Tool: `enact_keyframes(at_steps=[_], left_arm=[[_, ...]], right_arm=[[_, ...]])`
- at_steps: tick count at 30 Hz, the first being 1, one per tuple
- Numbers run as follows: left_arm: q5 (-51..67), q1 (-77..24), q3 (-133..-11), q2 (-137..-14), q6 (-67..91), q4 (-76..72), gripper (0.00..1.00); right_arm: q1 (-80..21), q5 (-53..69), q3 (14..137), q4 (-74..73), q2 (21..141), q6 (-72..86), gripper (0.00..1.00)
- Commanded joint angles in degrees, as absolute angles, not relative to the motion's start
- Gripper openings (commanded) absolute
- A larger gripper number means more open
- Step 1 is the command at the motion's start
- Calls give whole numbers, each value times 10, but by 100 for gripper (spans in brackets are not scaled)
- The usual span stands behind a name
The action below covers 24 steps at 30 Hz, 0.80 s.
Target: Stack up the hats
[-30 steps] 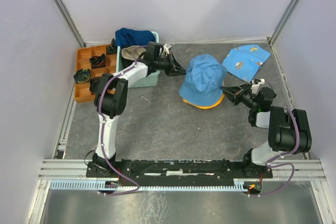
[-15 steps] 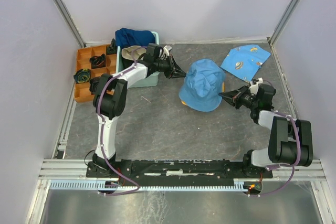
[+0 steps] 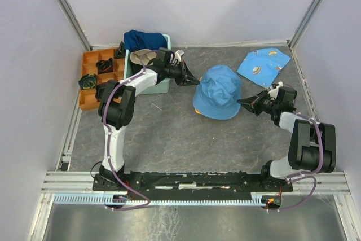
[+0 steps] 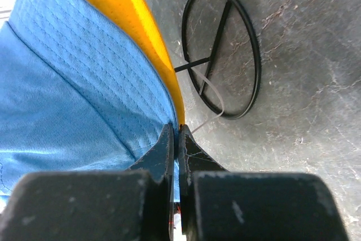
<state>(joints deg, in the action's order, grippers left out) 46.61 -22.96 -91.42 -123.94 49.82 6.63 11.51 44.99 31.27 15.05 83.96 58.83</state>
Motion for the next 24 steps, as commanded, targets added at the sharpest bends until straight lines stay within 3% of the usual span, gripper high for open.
enact_keyframes(at_steps=[1,10,20,24], left_arm=[[424,-211,-876,-1266,446,158,3],[427,-212,-866,-1280,444,153,3],[414,-213,-880,-1261,453,169,3],[407,-213,-864,-1257,455,167,3]], right_arm=[[133,391,326,74,865,537,0],[138,394,365,57,879,525,1],[138,401,401,14,847,508,22],[138,398,418,8,856,506,18]])
